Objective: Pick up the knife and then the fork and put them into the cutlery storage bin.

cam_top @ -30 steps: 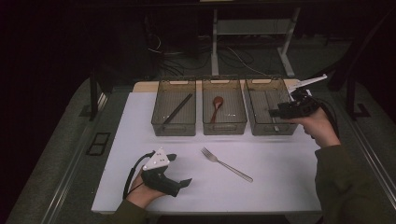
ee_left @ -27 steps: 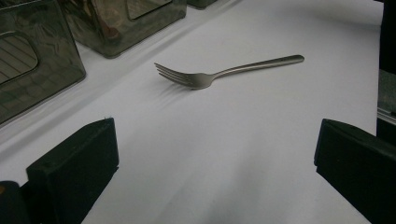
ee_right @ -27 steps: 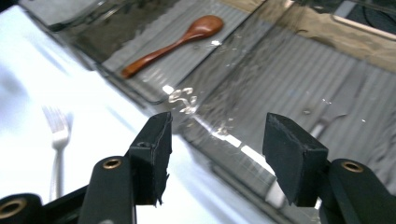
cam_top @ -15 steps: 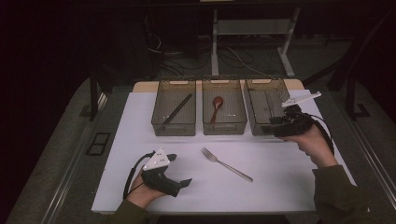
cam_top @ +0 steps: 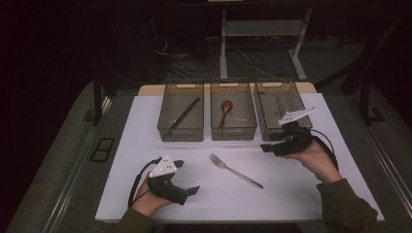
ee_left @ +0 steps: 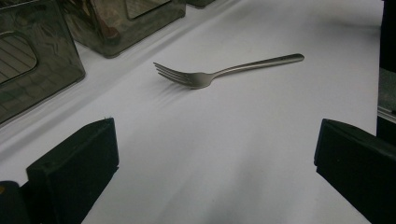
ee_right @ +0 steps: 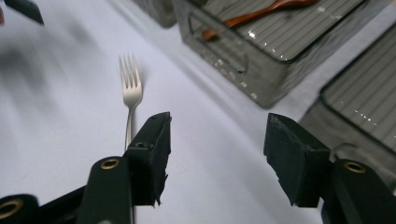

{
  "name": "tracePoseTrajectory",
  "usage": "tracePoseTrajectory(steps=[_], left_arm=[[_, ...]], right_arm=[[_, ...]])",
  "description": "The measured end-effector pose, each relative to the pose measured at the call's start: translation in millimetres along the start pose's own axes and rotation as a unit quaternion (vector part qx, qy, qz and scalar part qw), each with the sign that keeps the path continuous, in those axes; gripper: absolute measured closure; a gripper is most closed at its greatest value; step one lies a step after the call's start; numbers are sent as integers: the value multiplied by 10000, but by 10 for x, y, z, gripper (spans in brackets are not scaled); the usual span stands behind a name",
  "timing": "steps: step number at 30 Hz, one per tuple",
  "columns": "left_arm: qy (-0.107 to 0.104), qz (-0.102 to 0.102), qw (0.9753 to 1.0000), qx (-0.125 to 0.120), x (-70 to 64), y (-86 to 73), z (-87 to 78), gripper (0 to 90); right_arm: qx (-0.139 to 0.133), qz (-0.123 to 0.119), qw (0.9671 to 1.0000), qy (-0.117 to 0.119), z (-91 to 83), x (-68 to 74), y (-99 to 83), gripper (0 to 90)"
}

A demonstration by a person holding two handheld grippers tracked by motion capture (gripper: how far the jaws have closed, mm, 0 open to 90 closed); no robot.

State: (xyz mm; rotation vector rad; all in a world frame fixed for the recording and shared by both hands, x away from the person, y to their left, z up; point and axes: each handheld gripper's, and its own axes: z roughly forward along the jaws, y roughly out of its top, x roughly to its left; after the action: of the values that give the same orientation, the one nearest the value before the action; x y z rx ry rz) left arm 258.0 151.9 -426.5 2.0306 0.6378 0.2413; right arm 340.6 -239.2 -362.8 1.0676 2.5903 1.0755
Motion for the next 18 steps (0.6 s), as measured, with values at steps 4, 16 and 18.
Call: tracePoseTrajectory(steps=[4,16,18], left_arm=[[-3,11,10000,5,0,-1,1,0],[-7,10,10000,19,4,-4,4,0],[-7,8,10000,16,4,-4,4,0]], right_arm=[[263,-103,9996,31,121,93,29,445],[1303,-547,9898,148,577,407,116,562],[1455,-629,9872,163,642,448,129,593]])
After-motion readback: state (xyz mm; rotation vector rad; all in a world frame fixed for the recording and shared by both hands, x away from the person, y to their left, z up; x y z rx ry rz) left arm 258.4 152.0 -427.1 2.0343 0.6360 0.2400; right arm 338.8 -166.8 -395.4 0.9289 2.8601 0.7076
